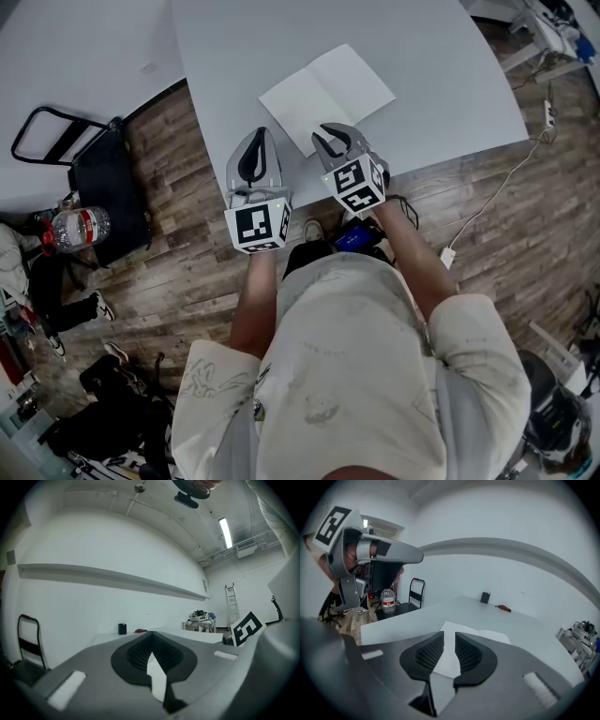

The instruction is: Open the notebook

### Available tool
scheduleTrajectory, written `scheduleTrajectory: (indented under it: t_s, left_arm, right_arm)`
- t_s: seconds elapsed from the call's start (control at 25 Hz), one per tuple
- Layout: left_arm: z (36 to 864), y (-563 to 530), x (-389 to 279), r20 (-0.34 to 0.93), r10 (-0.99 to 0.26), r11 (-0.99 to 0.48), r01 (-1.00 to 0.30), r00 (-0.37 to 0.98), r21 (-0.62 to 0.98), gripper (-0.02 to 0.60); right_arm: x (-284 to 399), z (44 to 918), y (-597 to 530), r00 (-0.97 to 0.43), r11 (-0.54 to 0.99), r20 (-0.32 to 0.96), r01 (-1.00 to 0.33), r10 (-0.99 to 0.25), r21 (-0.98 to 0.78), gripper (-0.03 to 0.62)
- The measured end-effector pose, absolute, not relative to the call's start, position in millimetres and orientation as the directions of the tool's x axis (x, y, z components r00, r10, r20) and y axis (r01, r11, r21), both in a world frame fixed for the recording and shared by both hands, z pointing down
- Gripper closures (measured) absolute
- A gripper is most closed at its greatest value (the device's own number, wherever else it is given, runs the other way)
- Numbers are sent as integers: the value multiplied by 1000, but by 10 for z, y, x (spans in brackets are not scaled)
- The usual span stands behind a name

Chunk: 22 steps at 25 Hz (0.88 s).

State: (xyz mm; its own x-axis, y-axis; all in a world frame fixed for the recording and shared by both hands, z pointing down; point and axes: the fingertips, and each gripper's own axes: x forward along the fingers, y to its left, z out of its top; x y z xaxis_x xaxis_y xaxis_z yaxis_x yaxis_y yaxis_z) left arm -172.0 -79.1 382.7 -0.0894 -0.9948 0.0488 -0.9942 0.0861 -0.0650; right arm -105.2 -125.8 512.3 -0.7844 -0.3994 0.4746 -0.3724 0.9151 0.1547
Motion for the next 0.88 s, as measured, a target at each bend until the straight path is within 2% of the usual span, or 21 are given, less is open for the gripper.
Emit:
scheduleTrajectory:
  t_s: [0.88]
  left_arm:
    - [3870, -936, -1649, 43, -999, 0, -998, -2, -69, 563]
  right_arm:
    - [-587, 4392, -1563, -772, 814, 259, -547, -580, 194, 517]
